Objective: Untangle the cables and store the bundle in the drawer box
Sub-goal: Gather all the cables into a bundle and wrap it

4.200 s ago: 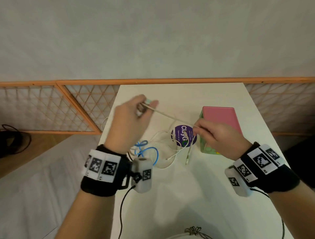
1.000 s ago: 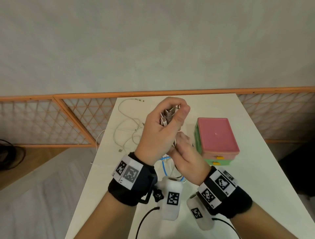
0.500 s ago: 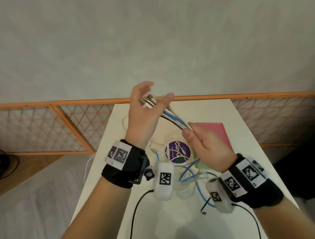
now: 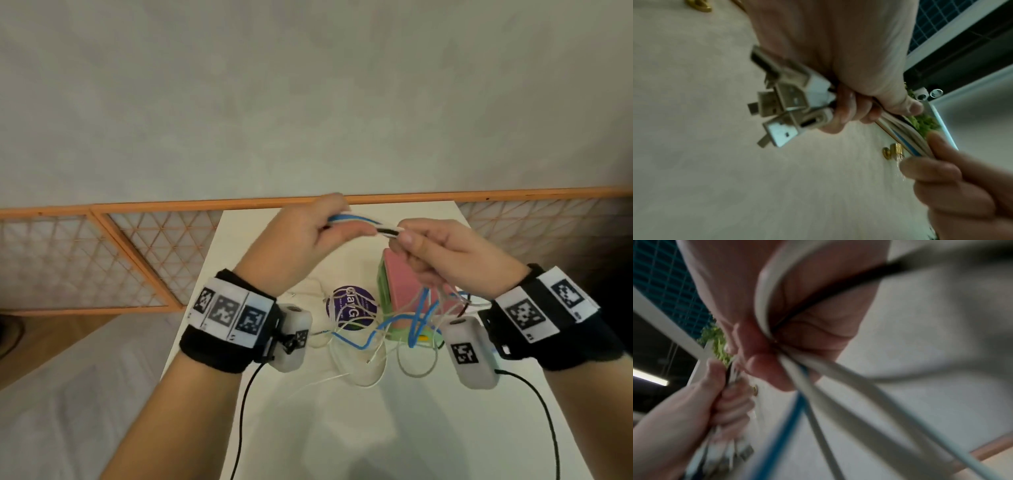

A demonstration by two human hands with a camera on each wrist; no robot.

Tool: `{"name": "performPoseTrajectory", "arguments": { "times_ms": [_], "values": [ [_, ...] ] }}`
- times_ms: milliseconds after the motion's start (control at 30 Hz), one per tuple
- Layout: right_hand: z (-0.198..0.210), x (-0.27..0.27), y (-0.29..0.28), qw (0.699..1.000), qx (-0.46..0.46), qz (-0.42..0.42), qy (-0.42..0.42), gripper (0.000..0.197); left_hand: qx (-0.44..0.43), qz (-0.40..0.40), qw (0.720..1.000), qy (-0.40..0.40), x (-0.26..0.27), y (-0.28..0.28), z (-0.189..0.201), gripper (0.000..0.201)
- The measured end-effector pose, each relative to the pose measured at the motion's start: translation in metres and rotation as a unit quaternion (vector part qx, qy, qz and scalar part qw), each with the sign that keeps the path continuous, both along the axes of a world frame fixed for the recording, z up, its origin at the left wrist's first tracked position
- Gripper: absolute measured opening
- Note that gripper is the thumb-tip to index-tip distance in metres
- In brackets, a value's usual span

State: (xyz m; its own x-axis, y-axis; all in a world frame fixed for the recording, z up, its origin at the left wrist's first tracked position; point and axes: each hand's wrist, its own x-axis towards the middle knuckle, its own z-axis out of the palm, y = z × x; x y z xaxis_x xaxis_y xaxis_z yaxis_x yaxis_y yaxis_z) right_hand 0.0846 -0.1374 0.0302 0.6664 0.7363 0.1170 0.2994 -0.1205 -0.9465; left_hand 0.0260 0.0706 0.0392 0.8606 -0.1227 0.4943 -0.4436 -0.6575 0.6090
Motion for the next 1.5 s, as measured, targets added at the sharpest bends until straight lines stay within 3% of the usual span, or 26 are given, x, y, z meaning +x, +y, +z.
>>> {"name": "performPoseTrajectory", "arguments": {
  "times_ms": [67, 133, 200, 267, 367, 500, 567, 633, 733, 800, 967, 1100, 1167, 1300, 1367, 1433, 1500],
  "values": [
    [-0.008, 0.001, -0.001, 1.000, -0.018, 0.000, -0.005, 0.045, -0.100, 0.033, 0.994, -0.014, -0.003, 0.010, 0.002, 0.022],
    [-0.014, 0.003, 0.000, 0.999, -0.034, -0.001, -0.003, 0.045, -0.178, 0.087, 0.980, -0.030, -0.006, 0.018, 0.000, 0.024],
    [-0.014, 0.001, 0.002, 0.999, -0.049, -0.017, -0.014, 0.036, -0.203, 0.132, 0.970, -0.009, -0.012, 0.024, -0.006, 0.026],
    [-0.014, 0.002, 0.004, 0.992, -0.086, -0.047, -0.078, 0.033, -0.149, 0.152, 0.974, 0.074, -0.015, 0.035, -0.018, 0.028],
    [-0.015, 0.003, 0.006, 0.974, -0.144, -0.054, -0.169, 0.033, -0.009, 0.122, 0.974, 0.191, -0.022, 0.050, -0.034, 0.041],
    [-0.009, -0.003, 0.025, 0.946, -0.221, 0.016, -0.235, 0.033, 0.090, 0.033, 0.994, 0.055, -0.024, 0.017, -0.025, 0.064],
    [-0.005, -0.003, 0.033, 0.941, -0.228, 0.031, -0.246, 0.031, 0.130, -0.010, 0.983, 0.126, -0.015, -0.005, -0.025, 0.068],
    [-0.003, 0.001, 0.030, 0.962, -0.191, 0.024, -0.196, 0.032, 0.134, 0.004, 0.979, 0.152, -0.006, -0.011, -0.031, 0.050],
    [-0.001, 0.003, 0.016, 0.994, -0.087, 0.063, -0.034, 0.027, 0.110, 0.034, 0.991, 0.065, -0.006, -0.003, -0.034, 0.048],
    [-0.003, 0.004, 0.010, 0.996, -0.055, 0.075, -0.010, 0.021, 0.063, 0.041, 0.997, 0.022, -0.009, 0.000, -0.034, 0.046],
    [-0.015, 0.006, 0.014, 0.995, -0.065, 0.022, -0.077, 0.019, 0.003, 0.065, 0.998, -0.012, -0.012, 0.003, -0.028, 0.032],
    [-0.034, 0.018, 0.015, 0.969, -0.163, -0.009, -0.183, 0.014, 0.002, 0.091, 0.995, -0.030, -0.015, 0.010, -0.017, 0.041],
    [-0.040, 0.022, 0.011, 0.961, -0.201, -0.015, -0.188, 0.014, -0.016, 0.113, 0.992, -0.048, -0.018, 0.020, -0.009, 0.039],
    [-0.045, 0.020, 0.005, 0.992, -0.129, 0.010, -0.011, 0.018, -0.026, 0.159, 0.985, -0.060, -0.023, 0.040, 0.003, 0.038],
    [-0.044, 0.015, 0.008, 0.992, -0.119, 0.033, 0.016, 0.014, -0.017, 0.164, 0.984, -0.061, -0.026, 0.044, 0.003, 0.041],
    [-0.046, 0.019, 0.011, 0.981, -0.186, 0.037, -0.031, 0.027, -0.007, 0.174, 0.982, -0.068, -0.027, 0.047, 0.002, 0.039],
    [-0.045, 0.024, 0.013, 0.948, -0.300, 0.036, -0.102, 0.059, -0.018, 0.193, 0.978, -0.072, -0.029, 0.050, 0.003, 0.039]
  ]
}}
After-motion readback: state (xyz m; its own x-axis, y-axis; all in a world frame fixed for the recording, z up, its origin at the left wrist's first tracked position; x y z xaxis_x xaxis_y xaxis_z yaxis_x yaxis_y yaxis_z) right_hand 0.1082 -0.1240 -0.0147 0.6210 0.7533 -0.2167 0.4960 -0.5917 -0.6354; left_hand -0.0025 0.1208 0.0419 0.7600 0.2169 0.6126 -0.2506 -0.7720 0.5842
